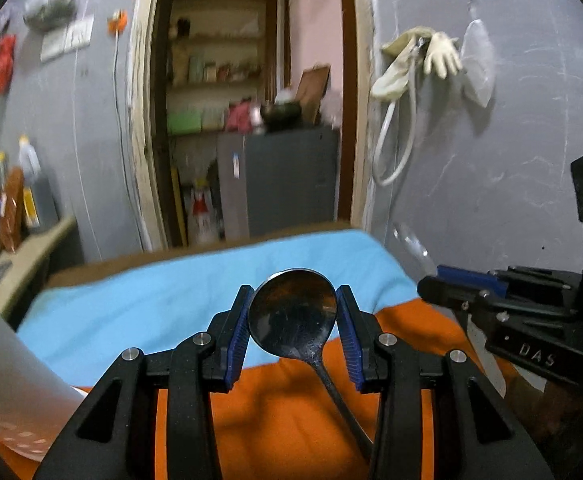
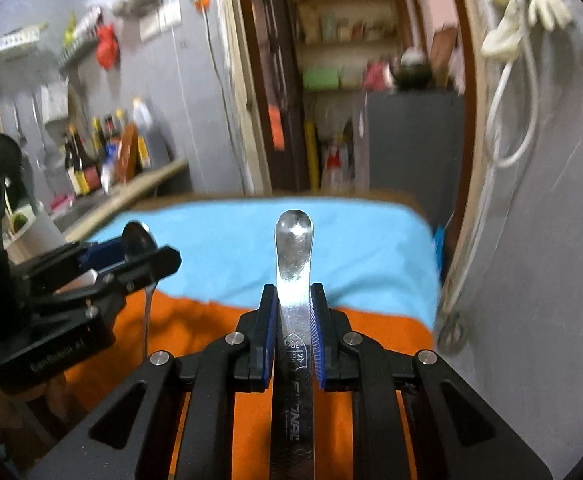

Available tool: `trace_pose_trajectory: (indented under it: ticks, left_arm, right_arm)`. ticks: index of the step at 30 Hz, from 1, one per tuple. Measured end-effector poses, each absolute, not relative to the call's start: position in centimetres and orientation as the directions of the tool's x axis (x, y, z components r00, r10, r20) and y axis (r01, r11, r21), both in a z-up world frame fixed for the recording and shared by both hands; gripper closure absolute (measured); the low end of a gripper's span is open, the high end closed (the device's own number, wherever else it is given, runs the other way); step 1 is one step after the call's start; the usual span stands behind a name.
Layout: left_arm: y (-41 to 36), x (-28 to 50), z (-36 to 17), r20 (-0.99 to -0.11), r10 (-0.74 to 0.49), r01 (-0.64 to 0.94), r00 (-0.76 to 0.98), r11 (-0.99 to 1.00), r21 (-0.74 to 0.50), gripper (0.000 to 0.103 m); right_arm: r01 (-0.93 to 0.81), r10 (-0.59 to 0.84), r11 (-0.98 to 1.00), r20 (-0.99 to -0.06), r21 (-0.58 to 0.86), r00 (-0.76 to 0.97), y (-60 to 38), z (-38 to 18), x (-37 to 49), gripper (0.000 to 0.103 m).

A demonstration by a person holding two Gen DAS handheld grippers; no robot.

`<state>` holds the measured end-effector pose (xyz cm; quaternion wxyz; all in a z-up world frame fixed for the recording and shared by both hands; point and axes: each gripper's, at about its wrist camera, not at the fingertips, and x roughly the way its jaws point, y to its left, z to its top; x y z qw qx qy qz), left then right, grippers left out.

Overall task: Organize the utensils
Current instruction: 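Lift the spoon and knife and carry them over the white basket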

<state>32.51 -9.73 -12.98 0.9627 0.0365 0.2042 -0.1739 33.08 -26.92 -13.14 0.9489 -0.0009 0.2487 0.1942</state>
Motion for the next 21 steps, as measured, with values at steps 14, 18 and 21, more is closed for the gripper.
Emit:
trace_pose_trajectory:
  ticks: [14,18,21]
  left_arm:
    - [-10.6,29.8,-11.8,-0.308,-0.309,0.341,0.900,0.938,0.056,0.068]
    - [-10.7,29.6,-11.8,-0.299,-0.303,0.336,0.905,0.939,0.067,0.068]
    - [-10.5,29.3,-11.8,-0.286,-0.300,0.332,0.910,0.941,0.069,0.068]
  right_arm:
    - [-0.369,0.384,0.923,-0.277,0.107,0.881,-27.1,-11.1,29.9,0.089]
    - [-0.375,0.391,0.920,-0.265,0.111,0.881,-26.7,-10.9,29.7,0.089]
    - [-0.376,0.394,0.919,-0.253,0.116,0.884,-26.8,-10.8,29.5,0.089]
